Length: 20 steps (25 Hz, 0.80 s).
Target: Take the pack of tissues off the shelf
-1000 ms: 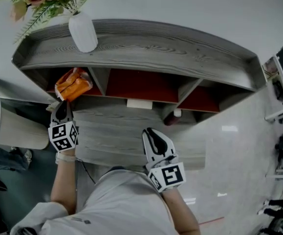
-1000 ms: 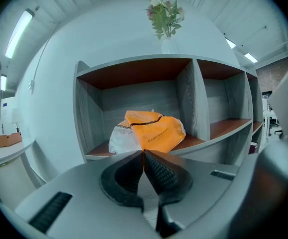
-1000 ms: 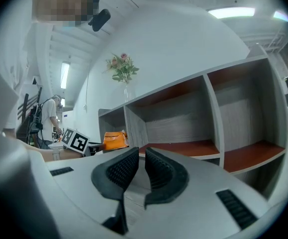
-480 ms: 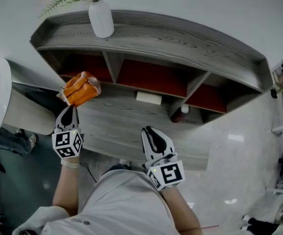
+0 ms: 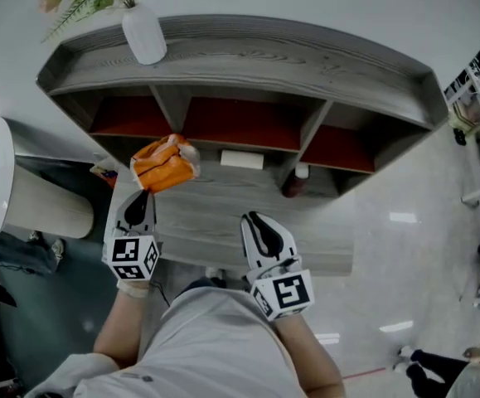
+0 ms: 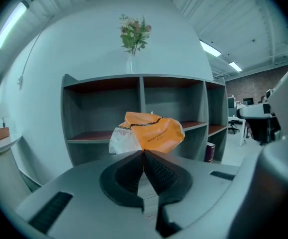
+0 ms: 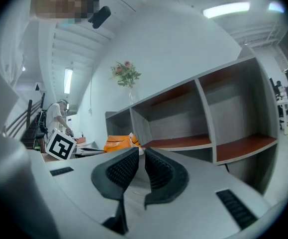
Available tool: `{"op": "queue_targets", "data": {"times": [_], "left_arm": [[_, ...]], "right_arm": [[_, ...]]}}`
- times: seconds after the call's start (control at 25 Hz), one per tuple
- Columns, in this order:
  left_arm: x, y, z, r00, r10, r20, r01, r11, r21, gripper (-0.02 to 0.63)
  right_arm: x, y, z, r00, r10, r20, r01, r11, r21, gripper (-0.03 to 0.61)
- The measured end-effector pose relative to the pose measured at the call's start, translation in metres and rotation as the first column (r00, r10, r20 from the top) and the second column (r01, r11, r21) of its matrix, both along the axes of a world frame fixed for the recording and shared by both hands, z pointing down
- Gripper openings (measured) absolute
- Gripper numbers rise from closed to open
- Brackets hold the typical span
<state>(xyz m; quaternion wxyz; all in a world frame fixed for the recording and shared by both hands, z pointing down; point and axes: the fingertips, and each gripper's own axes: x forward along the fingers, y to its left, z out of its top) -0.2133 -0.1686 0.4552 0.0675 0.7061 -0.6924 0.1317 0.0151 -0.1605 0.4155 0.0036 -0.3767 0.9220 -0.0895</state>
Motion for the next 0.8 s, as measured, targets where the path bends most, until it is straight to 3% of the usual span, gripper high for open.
{"op": "queue_targets", "data": {"times": [0.2, 0.4, 0.56, 0.8], "left_arm": [[0.054, -0.02, 0.001, 0.99, 0.142, -0.019, -0.142, 0.99, 0.0, 0.02], [0.11, -0.038, 0.001, 0.958, 0.284, -0.046, -0.284, 0.959, 0.002, 0.02], [0.156, -0.049, 0.001, 0.917, 0.395, -0.061, -0.395, 0.919, 0.005, 0.02], [0.222, -0.054, 0.001, 0.835, 0.543, -0.082, -0.544, 0.839, 0.011, 0.02]], "right_arm": [[0.036, -0.002, 0.0, 0.993, 0.114, 0.003, -0.114, 0.993, 0.003, 0.049], [0.08, 0.001, 0.002, 0.968, 0.25, -0.004, -0.25, 0.968, -0.002, 0.049], [0.115, 0.003, 0.0, 0.934, 0.356, -0.012, -0.356, 0.934, 0.007, 0.049], [0.162, 0.015, -0.003, 0.872, 0.489, -0.025, -0.489, 0.873, 0.008, 0.049]]}}
